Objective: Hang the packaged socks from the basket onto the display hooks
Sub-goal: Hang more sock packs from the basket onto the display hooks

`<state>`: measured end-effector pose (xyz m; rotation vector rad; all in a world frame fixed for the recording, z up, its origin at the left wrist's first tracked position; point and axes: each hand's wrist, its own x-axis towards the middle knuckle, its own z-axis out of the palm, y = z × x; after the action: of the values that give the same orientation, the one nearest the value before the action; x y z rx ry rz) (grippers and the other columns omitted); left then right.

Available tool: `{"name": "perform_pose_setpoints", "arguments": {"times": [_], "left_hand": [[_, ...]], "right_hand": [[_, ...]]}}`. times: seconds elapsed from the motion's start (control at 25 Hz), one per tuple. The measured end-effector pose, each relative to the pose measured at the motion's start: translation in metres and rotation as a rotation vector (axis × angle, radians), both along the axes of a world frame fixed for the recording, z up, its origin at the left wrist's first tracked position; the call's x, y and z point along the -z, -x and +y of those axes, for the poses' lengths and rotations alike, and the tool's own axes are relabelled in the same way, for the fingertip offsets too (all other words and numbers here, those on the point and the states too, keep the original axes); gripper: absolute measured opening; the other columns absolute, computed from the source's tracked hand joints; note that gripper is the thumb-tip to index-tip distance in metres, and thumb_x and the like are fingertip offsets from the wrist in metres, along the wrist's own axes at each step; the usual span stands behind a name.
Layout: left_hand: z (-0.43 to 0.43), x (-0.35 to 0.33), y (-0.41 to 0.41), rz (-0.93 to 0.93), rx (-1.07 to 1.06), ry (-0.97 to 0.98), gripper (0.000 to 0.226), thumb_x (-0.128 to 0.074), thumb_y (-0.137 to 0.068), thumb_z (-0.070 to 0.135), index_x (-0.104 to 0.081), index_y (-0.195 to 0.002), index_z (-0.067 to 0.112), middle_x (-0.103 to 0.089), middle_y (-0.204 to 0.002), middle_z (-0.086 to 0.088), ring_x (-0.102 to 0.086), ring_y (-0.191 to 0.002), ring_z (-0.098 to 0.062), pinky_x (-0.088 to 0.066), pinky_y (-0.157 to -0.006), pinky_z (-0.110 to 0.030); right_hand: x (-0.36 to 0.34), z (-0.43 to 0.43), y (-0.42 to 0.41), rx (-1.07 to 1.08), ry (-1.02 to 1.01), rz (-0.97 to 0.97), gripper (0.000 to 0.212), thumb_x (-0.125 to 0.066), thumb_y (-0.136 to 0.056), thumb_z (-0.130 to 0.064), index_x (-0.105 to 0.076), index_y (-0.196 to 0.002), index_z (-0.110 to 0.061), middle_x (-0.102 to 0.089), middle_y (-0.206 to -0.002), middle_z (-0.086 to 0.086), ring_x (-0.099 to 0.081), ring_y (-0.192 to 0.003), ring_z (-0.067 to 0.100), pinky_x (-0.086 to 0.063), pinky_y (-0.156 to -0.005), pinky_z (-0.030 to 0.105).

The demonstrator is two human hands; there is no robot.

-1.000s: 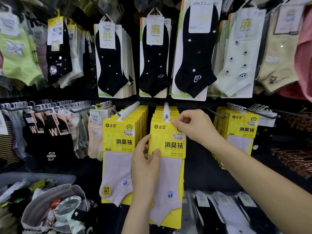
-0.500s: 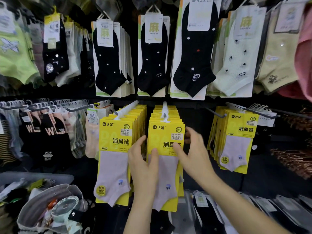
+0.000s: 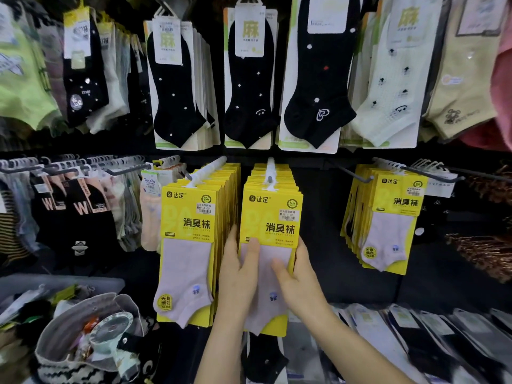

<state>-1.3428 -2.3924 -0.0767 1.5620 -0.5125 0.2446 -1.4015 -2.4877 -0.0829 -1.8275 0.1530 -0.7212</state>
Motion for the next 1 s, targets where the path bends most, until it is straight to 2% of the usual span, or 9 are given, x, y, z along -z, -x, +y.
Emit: {"name": "perform_pose_setpoints", "arguments": {"times": [0.08, 0.2, 0.32, 0.4, 0.48, 0.56, 0.72, 0.84, 1.0], "left_hand": [[-0.001, 0.008, 0.002, 0.061, 0.038, -0.014, 0.044, -0.047, -0.094, 0.031, -0.043, -0.138, 0.024, -0.052, -0.136, 0.005, -0.045, -0.128, -0.012, -0.036, -0.109, -0.039], [0.005, 0.012, 0.000, 0.041, 0.064, -0.024, 0.039, -0.049, -0.095, 0.026, -0.048, -0.133, 0.022, -0.058, -0.128, 0.005, -0.052, -0.121, -0.012, -0.042, -0.103, -0.035], [0.011, 0.013, 0.012, 0.067, 0.087, -0.073, 0.036, -0.052, -0.094, 0.026, -0.048, -0.130, 0.025, -0.058, -0.114, 0.019, -0.054, -0.108, 0.001, -0.044, -0.085, -0.006], [0.019, 0.026, 0.029, 0.065, 0.078, -0.094, 0.041, -0.055, -0.093, 0.026, -0.041, -0.131, 0.027, -0.052, -0.115, 0.026, -0.050, -0.104, 0.015, -0.037, -0.081, 0.004], [0.033, 0.057, 0.049, 0.123, 0.034, -0.105, 0.055, -0.055, -0.091, 0.036, -0.033, -0.140, 0.023, -0.045, -0.138, 0.016, -0.040, -0.123, 0.010, -0.031, -0.098, -0.007], [0.049, 0.104, 0.074, 0.199, -0.069, -0.140, 0.066, -0.053, -0.088, 0.049, -0.030, -0.144, 0.020, -0.035, -0.147, 0.007, -0.033, -0.130, -0.001, -0.030, -0.101, -0.018], [0.065, 0.220, 0.141, 0.440, -0.107, -0.282, 0.052, -0.054, -0.092, 0.036, -0.040, -0.137, 0.016, -0.045, -0.130, 0.006, -0.039, -0.120, -0.003, -0.033, -0.094, -0.018], [0.089, 0.294, 0.173, 0.582, -0.040, -0.482, 0.025, -0.055, -0.093, 0.023, -0.052, -0.117, 0.022, -0.052, -0.106, 0.011, -0.051, -0.097, -0.005, -0.039, -0.084, -0.026], [0.117, 0.358, 0.196, 0.854, -0.012, -0.699, 0.026, -0.056, -0.091, 0.025, -0.054, -0.112, 0.008, -0.062, -0.089, 0.004, -0.053, -0.074, -0.007, -0.044, -0.071, -0.029]], "right_hand": [[0.013, 0.005, 0.004, 0.014, 0.009, 0.011, 0.057, -0.050, -0.091, -0.010, -0.027, -0.138, -0.032, -0.048, -0.111, -0.034, -0.052, -0.098, -0.016, -0.042, -0.072, 0.001], [0.011, 0.004, 0.005, 0.003, 0.026, 0.026, 0.056, -0.053, -0.089, -0.008, -0.029, -0.136, -0.028, -0.047, -0.108, -0.032, -0.054, -0.095, -0.012, -0.042, -0.072, 0.003], [0.016, -0.003, 0.023, -0.018, -0.001, 0.048, 0.066, -0.058, -0.089, -0.014, -0.022, -0.143, -0.024, -0.045, -0.123, -0.020, -0.048, -0.112, 0.002, -0.042, -0.090, 0.017], [0.039, -0.013, 0.049, 0.014, -0.045, 0.086, 0.068, -0.058, -0.090, -0.021, -0.019, -0.146, -0.023, -0.037, -0.139, -0.007, -0.038, -0.128, 0.009, -0.035, -0.106, 0.031], [0.082, -0.023, 0.078, 0.066, -0.057, 0.197, 0.062, -0.056, -0.091, -0.024, -0.024, -0.144, -0.021, -0.035, -0.145, 0.002, -0.035, -0.134, 0.015, -0.033, -0.110, 0.036], [0.129, -0.030, 0.107, 0.086, -0.066, 0.335, 0.057, -0.055, -0.092, -0.022, -0.029, -0.142, -0.016, -0.041, -0.139, 0.006, -0.041, -0.130, 0.021, -0.038, -0.106, 0.035], [0.227, -0.026, 0.148, 0.030, 0.133, 0.651, 0.044, -0.056, -0.092, -0.020, -0.043, -0.132, -0.009, -0.053, -0.126, 0.010, -0.054, -0.112, 0.022, -0.042, -0.084, 0.022], [0.286, -0.017, 0.162, -0.090, 0.251, 0.939, 0.044, -0.059, -0.089, -0.027, -0.048, -0.128, -0.010, -0.056, -0.128, 0.012, -0.056, -0.112, 0.025, -0.045, -0.091, 0.031], [0.339, 0.012, 0.169, -0.162, 0.217, 1.156, 0.052, -0.064, -0.085, -0.033, -0.047, -0.130, -0.013, -0.055, -0.129, 0.009, -0.054, -0.116, 0.024, -0.043, -0.089, 0.029]]}}
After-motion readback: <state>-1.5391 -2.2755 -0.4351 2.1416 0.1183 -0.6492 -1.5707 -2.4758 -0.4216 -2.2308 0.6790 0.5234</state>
